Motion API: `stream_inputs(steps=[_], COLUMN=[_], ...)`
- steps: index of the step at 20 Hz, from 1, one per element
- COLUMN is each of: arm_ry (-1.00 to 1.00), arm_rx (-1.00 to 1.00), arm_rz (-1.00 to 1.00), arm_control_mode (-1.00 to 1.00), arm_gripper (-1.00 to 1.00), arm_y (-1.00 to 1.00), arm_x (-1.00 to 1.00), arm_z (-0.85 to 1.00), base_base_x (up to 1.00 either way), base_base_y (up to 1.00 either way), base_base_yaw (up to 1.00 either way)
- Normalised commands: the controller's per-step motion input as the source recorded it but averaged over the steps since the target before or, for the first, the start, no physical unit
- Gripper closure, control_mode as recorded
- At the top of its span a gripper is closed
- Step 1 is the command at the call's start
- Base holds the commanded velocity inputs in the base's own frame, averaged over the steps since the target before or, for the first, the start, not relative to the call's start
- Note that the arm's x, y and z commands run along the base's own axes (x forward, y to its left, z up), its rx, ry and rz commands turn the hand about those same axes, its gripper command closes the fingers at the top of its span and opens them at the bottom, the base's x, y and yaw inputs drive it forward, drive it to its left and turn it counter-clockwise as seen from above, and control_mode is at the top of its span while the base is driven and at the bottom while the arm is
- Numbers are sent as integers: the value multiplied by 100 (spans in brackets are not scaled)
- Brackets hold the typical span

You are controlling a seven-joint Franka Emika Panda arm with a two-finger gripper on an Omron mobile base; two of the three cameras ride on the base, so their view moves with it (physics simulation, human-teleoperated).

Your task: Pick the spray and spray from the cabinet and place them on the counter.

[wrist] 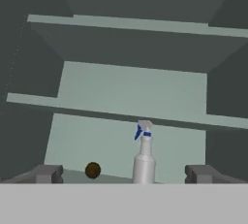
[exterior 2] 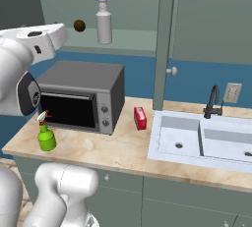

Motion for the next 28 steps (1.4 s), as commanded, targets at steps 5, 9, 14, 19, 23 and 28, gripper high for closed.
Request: stream_inputs(steps=[5,9,14,19,23,28], arm_ry=[0,-6,-2,2,6,6], arm_rx=[-3,6,11,8,6,1], arm_rz=[-4,0,0,0,1,1], arm_control_mode=[-100,-100,-100,-100,-100,-100], arm_gripper=[-100,-100,-100,-100,-100,-100], arm_y=[-5,0,-4,-8,-4,-2], arm_x=[6,18,34,39,36,26], arm_z=[-1,-15,-11,2,16,16], base_base_x=[0,0,0,0,0,0], base_base_y=[0,0,0,0,0,0], base_base_yaw=[0,0,0,0,0,0])
